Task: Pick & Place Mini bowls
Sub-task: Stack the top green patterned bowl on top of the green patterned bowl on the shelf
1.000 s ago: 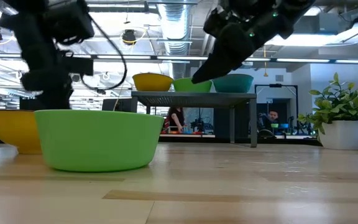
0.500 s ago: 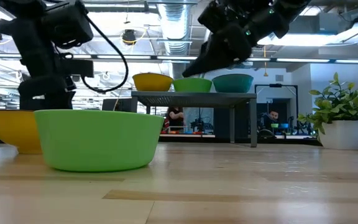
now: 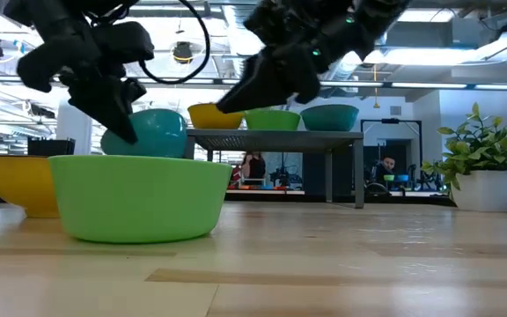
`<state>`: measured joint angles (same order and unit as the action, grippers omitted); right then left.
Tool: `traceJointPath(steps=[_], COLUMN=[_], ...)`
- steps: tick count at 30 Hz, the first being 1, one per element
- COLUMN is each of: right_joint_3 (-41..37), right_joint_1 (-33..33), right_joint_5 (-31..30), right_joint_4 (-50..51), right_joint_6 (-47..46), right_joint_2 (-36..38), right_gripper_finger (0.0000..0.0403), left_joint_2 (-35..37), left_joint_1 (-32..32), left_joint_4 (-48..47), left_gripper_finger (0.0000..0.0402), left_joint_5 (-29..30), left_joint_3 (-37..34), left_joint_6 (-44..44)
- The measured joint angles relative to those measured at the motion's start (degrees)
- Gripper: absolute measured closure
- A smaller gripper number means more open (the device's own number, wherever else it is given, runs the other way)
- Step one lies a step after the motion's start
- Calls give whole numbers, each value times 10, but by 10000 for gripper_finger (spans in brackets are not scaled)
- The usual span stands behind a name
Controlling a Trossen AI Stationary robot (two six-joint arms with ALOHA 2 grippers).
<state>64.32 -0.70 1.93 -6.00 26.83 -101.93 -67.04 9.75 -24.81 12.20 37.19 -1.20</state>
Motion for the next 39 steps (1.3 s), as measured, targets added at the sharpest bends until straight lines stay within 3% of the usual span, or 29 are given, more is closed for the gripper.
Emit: traceJointPath(steps=[10,14,19,29,39], right_joint_3=[118,151,158,161,161], right_joint_1=[-4,-1,-1,0,12], right_joint_5=[14,16,17,24,32], right_joint_4=[85,121,127,110,165], right_joint_6=[38,51,107,127,128], right_joint_2=[-76,-96,-100,-99,-99], right_gripper_finger=[194,194,200,204,220], left_joint_2=[-34,-39,-45,-52,-52], left_joint_1=[23,30,36,42,53], left_joint_4=[40,38,49,67,140], left_gripper_finger=[378,380,383,384,378], left_joint_5=[30,33,38,28,41], left_joint_3=[0,-2,-14,-19,-21], left_joint_6=[-162,-180,-182,-188,-270])
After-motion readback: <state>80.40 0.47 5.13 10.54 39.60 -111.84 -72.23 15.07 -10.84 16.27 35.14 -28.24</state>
